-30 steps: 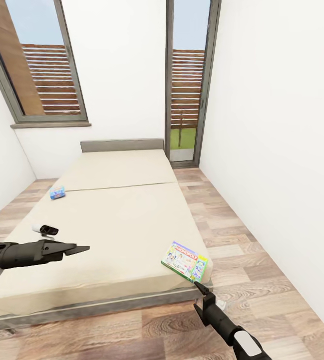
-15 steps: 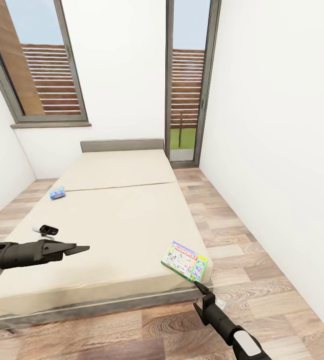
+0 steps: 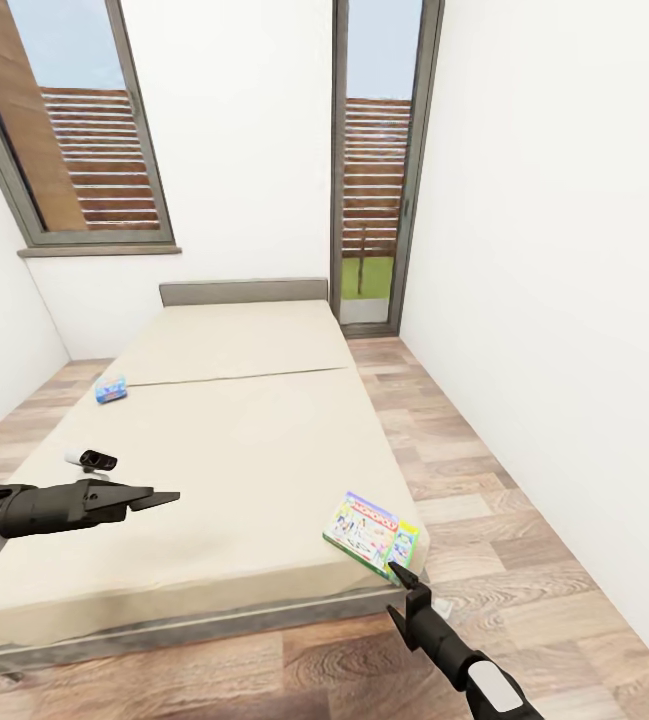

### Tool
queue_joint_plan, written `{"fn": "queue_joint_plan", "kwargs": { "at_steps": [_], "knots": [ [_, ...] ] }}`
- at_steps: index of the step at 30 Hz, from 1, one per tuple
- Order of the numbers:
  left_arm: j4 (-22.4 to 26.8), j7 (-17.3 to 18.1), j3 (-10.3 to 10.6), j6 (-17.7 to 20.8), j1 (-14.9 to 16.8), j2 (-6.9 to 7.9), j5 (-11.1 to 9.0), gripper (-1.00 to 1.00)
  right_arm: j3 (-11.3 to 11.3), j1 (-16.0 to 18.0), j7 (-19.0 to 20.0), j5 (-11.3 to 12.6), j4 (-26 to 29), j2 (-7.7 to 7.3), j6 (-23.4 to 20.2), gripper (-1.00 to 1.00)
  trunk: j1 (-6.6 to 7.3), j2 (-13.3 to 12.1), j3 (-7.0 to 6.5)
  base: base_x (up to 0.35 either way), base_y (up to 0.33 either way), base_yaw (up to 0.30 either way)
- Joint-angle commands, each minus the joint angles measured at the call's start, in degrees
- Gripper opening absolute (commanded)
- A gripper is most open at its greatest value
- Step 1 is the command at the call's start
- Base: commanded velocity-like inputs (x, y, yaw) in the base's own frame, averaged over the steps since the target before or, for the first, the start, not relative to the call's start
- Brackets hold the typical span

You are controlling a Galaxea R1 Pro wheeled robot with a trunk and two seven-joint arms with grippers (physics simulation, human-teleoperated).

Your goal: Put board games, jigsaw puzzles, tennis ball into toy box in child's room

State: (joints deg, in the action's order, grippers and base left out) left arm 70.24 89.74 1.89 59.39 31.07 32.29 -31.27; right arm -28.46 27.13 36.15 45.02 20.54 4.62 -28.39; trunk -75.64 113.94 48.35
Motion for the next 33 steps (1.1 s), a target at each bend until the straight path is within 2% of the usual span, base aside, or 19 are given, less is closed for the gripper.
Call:
{"fn": "queue_joint_plan", "kwargs": {
  "at_steps": [1, 16, 25, 33],
  "knots": [
    [-0.02, 0.26, 0.13, 0.61, 0.05, 0.06, -0.04, 1.0, -0.28, 0.03, -0.03, 0.25, 0.03, 0.04, -0.44, 1.0, 0.0, 0.02, 0.05, 0.034, 0.0, 0.0],
    [-0.01, 0.26, 0.13, 0.61, 0.05, 0.05, -0.02, 1.0, -0.28, 0.03, -0.02, 0.25, 0.05, 0.04, -0.44, 1.0, 0.0, 0.02, 0.05, 0.009, 0.0, 0.0],
    [-0.02, 0.26, 0.16, 0.61, 0.05, -0.02, -0.02, 1.0, -0.28, 0.03, -0.02, 0.25, 0.05, 0.04, -0.44, 1.0, 0.0, 0.02, 0.05, 0.15, 0.027, 0.0],
    [-0.02, 0.26, 0.16, 0.61, 0.05, -0.03, -0.02, 1.0, -0.28, 0.03, -0.02, 0.25, 0.06, 0.04, -0.44, 1.0, 0.0, 0.02, 0.05, 0.033, 0.004, 0.0]
  ]
}}
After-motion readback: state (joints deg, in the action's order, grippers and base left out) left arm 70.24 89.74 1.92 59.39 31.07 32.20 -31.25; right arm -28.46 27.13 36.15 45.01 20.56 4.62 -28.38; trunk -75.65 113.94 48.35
